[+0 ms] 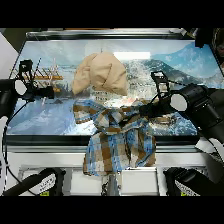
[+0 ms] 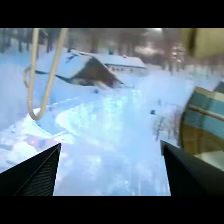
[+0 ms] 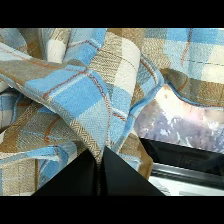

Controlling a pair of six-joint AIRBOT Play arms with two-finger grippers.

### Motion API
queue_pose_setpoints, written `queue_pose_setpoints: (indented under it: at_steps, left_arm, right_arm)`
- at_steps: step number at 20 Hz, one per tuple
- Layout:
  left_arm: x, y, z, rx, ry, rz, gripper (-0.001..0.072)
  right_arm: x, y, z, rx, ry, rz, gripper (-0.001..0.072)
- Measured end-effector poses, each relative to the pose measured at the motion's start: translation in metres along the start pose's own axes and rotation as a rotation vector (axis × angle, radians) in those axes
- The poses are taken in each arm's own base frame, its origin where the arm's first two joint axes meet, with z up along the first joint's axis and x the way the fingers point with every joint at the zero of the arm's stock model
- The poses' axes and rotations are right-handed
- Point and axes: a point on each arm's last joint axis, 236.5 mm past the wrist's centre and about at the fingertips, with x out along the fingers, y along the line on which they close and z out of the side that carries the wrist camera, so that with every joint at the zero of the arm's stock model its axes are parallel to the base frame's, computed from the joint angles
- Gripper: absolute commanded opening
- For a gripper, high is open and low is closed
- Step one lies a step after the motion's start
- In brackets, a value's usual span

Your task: Fold the clothes and pants, and hang the long-sleeved shirts on hangers.

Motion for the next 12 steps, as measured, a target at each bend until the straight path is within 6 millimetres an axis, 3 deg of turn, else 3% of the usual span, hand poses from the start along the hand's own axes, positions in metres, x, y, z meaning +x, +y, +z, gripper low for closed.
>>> queue_pose_setpoints:
  at_steps: [7, 12]
  left_arm:
    - [0.075, 0.043, 0.024, 0.057, 0.083, 0.135, 0.0672]
    - [0.124, 0.06, 0.015, 0.115, 0.167, 0.2, 0.0672]
  right_arm:
    - [0.0, 0.0, 0.0, 0.0, 0.0, 0.0, 0.0023]
    - [0.0, 0.0, 0.0, 0.0, 0.0, 0.0, 0.0022]
